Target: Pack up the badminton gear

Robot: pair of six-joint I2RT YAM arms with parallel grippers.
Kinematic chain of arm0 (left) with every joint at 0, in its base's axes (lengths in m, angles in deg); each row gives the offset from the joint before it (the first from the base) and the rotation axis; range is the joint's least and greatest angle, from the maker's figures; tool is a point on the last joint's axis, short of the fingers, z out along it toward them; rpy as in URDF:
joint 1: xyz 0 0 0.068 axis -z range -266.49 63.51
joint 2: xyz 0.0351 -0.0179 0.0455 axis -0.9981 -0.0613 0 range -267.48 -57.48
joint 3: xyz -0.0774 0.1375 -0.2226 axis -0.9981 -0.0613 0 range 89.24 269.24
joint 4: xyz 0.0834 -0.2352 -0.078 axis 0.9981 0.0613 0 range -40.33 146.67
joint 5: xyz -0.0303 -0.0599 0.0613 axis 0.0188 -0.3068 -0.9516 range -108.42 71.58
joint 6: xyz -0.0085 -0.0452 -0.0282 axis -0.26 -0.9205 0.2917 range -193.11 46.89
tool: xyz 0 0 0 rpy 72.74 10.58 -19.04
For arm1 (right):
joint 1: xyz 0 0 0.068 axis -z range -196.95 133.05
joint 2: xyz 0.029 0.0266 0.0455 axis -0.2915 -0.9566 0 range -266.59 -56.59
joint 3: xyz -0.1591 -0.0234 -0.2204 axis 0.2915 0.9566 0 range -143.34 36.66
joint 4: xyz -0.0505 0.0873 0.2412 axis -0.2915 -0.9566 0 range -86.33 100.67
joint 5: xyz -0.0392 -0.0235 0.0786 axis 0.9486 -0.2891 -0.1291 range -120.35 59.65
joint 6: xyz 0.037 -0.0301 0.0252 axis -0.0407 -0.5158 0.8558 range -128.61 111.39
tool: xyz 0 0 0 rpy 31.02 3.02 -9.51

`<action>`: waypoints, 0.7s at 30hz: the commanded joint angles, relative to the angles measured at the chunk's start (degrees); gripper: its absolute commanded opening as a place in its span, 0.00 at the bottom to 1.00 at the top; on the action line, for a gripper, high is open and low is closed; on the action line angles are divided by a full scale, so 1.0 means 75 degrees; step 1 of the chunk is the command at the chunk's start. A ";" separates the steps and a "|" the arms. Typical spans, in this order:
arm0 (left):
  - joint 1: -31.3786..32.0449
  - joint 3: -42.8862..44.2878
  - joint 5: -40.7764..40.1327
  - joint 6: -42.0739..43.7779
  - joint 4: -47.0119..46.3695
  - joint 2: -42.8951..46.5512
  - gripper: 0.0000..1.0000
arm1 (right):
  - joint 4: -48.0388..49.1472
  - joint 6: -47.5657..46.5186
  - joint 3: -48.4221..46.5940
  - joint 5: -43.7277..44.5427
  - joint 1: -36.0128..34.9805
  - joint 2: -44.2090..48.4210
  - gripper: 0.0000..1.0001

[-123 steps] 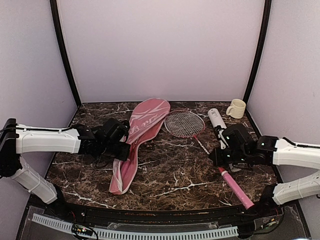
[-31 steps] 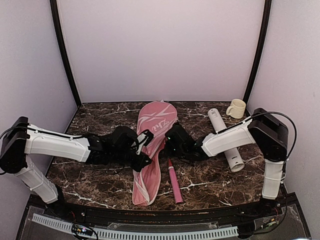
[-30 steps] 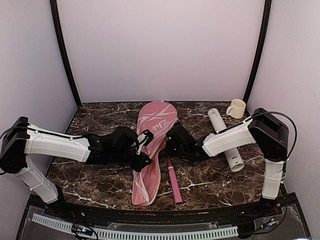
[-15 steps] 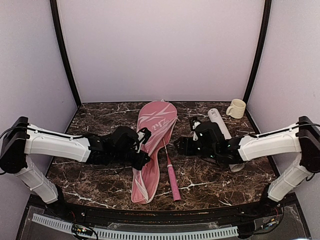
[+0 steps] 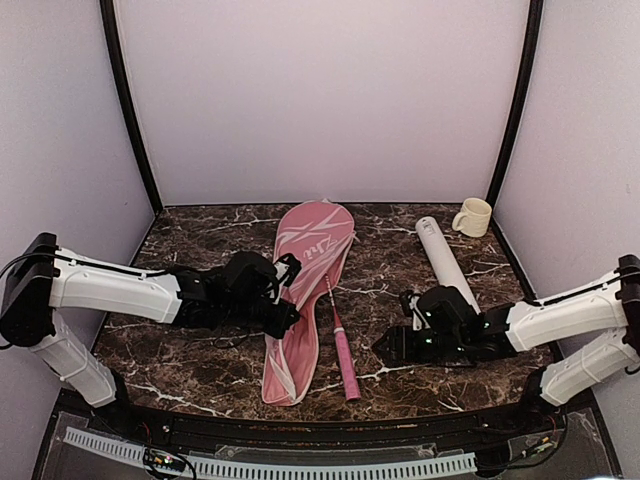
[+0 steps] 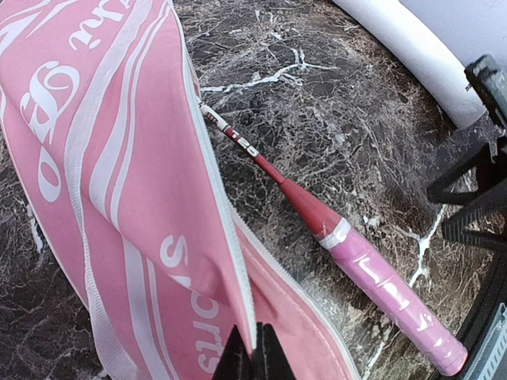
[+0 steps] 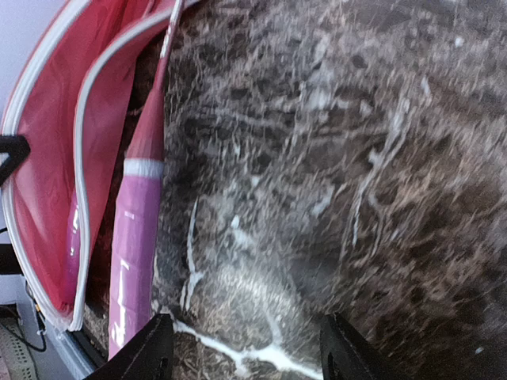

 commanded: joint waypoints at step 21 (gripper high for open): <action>-0.0054 0.0233 -0.0079 -0.0075 -0.0028 0.0149 0.00 | 0.1388 0.1161 -0.0616 -0.1061 -0.1019 -0.1255 0.53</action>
